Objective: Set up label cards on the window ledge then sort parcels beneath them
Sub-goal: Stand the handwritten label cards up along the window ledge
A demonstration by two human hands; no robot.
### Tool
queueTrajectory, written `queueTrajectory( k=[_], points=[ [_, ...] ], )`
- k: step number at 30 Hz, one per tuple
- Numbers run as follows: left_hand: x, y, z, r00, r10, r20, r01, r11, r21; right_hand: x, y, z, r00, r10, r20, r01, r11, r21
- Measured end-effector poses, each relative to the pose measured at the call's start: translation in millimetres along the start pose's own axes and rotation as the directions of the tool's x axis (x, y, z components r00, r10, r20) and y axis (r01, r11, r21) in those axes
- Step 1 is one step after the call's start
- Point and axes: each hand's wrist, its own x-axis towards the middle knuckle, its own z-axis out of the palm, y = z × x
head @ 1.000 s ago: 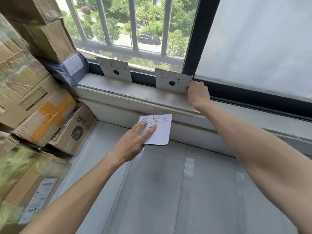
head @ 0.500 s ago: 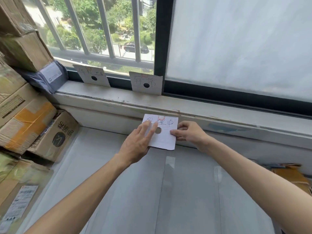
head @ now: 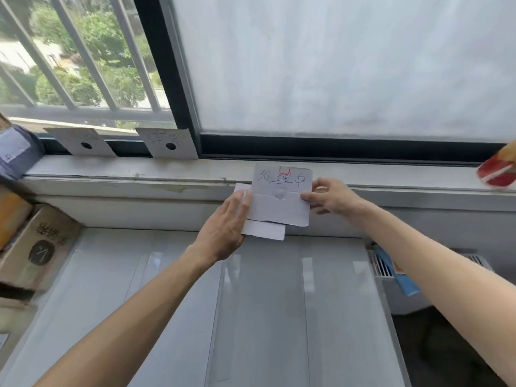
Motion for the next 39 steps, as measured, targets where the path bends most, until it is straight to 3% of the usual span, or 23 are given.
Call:
queueTrajectory(
  k=[6,11,18,33,39],
  points=[
    [9.9,24.0,2.2,0.999,-0.018,0.048,0.015,0.998,0.057,7.5,-13.3,-56.1,0.99,-0.14,-0.003,0.139,0.982,0.128],
    [15.1,28.8,-3.6,0.991,-0.091,0.099,0.085,0.994,0.072,46.2,-31.4,-60.6,0.948,-0.223,-0.226,0.226,0.974,-0.013],
    [7.0,12.7,-12.1,0.989,-0.125,0.079,0.116,0.988,0.107,91.3,-42.2,-26.7,0.908,-0.259,-0.33,0.227,0.965,-0.132],
    [-2.9,-27.3,-6.4,0.994,-0.107,0.022,0.107,0.994,0.015,126.9,-51.7,3.1,0.885,-0.347,-0.31,0.246,0.915,-0.321],
    [13.7,-29.3,-6.0,0.996,-0.092,0.004,0.092,0.995,-0.034,134.5,-58.3,7.7,0.917,-0.303,-0.26,0.202,0.914,-0.353]
  ],
)
